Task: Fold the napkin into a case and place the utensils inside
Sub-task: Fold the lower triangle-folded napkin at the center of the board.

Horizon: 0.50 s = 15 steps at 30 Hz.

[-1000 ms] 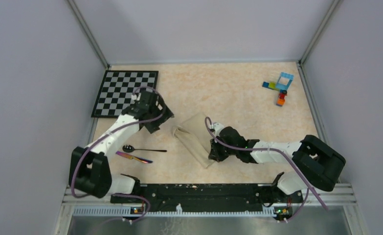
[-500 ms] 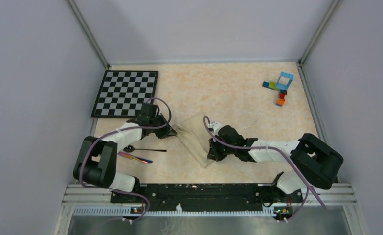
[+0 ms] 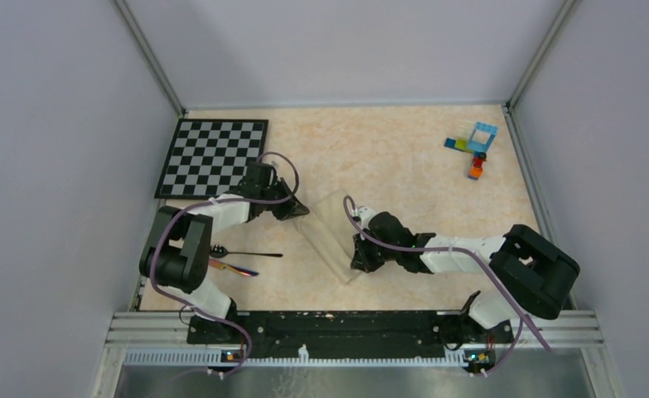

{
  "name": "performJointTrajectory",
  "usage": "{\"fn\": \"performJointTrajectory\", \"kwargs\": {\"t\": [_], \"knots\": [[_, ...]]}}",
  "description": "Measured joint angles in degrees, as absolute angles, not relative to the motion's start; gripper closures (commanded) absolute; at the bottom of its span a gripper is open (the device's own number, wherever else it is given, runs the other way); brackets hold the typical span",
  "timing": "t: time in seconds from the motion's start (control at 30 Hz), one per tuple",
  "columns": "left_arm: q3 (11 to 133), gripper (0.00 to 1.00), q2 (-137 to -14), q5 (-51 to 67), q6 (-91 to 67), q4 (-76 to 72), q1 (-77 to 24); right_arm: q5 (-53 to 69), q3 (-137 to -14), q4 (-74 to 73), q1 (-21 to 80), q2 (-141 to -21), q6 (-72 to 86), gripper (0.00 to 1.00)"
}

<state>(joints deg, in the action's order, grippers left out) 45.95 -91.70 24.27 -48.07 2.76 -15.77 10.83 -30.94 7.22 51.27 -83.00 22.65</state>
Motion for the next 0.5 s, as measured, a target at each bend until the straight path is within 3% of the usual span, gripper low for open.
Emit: {"fn": "performJointTrajectory", "kwargs": {"t": [0.5], "knots": [[45.45, 1.00, -97.47, 24.64, -48.64, -3.33, -15.49, 11.05, -32.27, 6.37, 50.85, -84.14, 22.59, 1.00]]}}
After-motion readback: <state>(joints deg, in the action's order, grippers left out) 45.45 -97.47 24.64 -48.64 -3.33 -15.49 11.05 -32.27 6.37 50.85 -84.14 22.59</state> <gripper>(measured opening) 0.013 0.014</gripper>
